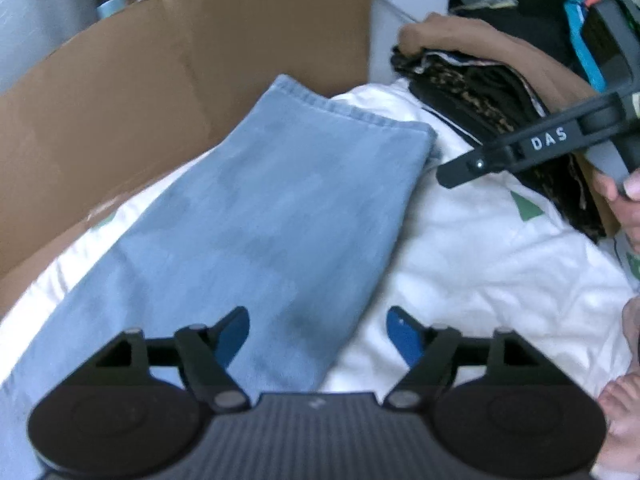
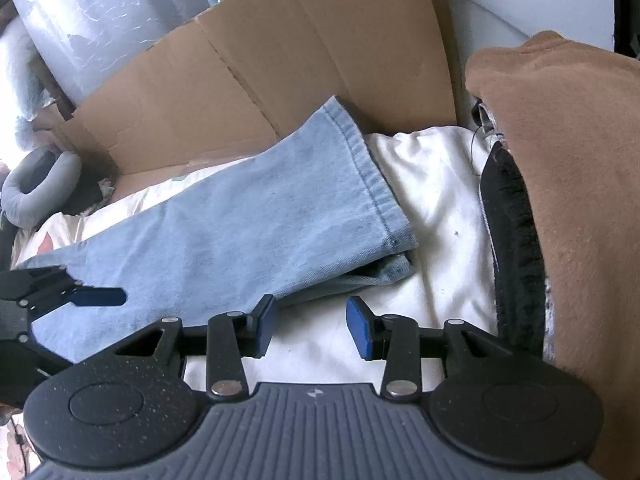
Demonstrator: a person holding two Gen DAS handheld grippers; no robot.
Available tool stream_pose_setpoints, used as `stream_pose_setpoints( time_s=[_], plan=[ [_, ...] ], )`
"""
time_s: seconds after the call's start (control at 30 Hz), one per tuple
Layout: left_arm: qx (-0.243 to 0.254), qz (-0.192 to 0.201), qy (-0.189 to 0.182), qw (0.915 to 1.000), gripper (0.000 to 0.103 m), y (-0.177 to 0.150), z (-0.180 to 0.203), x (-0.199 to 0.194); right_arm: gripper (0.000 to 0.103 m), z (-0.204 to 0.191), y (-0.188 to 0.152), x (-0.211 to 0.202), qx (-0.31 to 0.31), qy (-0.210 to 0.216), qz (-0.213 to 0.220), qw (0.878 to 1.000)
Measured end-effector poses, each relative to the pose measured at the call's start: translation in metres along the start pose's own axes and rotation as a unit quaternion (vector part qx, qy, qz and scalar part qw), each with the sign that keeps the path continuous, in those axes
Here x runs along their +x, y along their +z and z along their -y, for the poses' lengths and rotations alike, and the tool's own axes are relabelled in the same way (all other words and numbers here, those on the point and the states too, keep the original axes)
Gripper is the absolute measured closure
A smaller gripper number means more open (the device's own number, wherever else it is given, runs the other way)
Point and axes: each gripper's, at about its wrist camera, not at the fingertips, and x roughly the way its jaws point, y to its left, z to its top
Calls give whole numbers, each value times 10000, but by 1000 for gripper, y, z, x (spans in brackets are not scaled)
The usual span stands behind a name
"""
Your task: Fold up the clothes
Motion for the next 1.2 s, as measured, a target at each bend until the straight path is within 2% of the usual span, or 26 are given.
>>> stream_pose_setpoints(
  time_s=[0.13,0.27,0.43,0.57,0.7,0.8,0.97,1.13,1.17,1.2],
  plan=[
    [-154,-5,161,9998,19,-16,0,9,58,-6,-3,2,-123,8,-26,9999],
    [-579,29,507,9970,19,-26,3,19,58,-13,-2,0,-363,61,27,9993],
    [80,32,918,9957,14,-29,20,26,58,-21,-1,6,-396,118,-38,9991],
    [44,113,1074,9941,13,-30,16,28,57,-30,-2,10,-544,115,-78,9984],
    [76,225,1233,9921,9,-32,10,35,57,-35,-4,14,-499,281,-262,9980],
    [-117,243,1282,9914,10,-31,1,36,57,-40,-6,17,-492,352,-329,9976],
    [-308,417,1306,9901,26,-37,-8,21,57,-40,-9,19,-400,408,-436,9974],
    [-377,807,1237,9883,46,-46,-8,0,57,-46,-10,21,-522,390,-432,9969],
    [-375,863,1180,9885,57,-46,-9,-2,57,-48,-10,22,-546,397,-432,9968],
    [-375,910,1113,9889,73,-46,-10,-3,57,-49,-10,23,-570,404,-433,9966]
  ],
)
